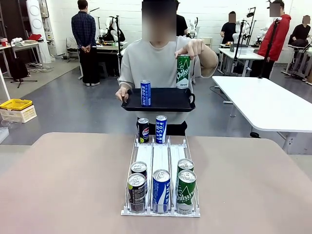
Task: Retrieve and hand over the desired beverage to the person.
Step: Pick up another can of the same type that the person held from the Automatic Can Dispenser.
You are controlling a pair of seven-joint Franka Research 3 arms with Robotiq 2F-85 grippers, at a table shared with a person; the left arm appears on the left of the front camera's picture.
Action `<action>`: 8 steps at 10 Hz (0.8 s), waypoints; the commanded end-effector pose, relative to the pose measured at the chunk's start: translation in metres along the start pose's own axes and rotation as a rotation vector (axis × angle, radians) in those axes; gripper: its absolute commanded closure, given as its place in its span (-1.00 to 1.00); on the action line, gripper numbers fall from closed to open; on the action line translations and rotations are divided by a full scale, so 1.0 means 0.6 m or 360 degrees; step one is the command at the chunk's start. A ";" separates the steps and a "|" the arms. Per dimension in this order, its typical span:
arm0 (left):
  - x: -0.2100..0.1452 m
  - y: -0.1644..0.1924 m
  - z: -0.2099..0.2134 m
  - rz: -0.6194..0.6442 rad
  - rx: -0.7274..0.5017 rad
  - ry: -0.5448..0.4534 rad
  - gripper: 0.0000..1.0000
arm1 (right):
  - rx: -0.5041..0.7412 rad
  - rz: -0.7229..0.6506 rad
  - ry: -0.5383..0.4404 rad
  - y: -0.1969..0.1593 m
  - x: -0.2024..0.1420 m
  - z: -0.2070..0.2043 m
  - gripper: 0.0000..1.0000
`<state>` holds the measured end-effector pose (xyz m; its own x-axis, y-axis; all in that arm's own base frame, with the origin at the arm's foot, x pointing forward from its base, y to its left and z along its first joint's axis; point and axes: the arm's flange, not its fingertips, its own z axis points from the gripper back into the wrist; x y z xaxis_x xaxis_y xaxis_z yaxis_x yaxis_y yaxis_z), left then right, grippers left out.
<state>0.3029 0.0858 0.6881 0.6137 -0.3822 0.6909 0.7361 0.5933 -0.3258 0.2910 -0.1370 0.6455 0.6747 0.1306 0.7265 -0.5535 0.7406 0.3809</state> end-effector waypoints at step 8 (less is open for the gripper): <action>0.000 0.001 0.003 -0.0033 -0.0018 -0.0018 -1.00 | 0.0043 0.0025 -0.0024 -0.002 0.003 -0.002 -1.00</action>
<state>0.3030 0.0858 0.6884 0.6136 -0.3823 0.6909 0.7362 0.5933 -0.3255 0.2910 -0.1370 0.6455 0.6746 0.1307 0.7266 -0.5536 0.7406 0.3808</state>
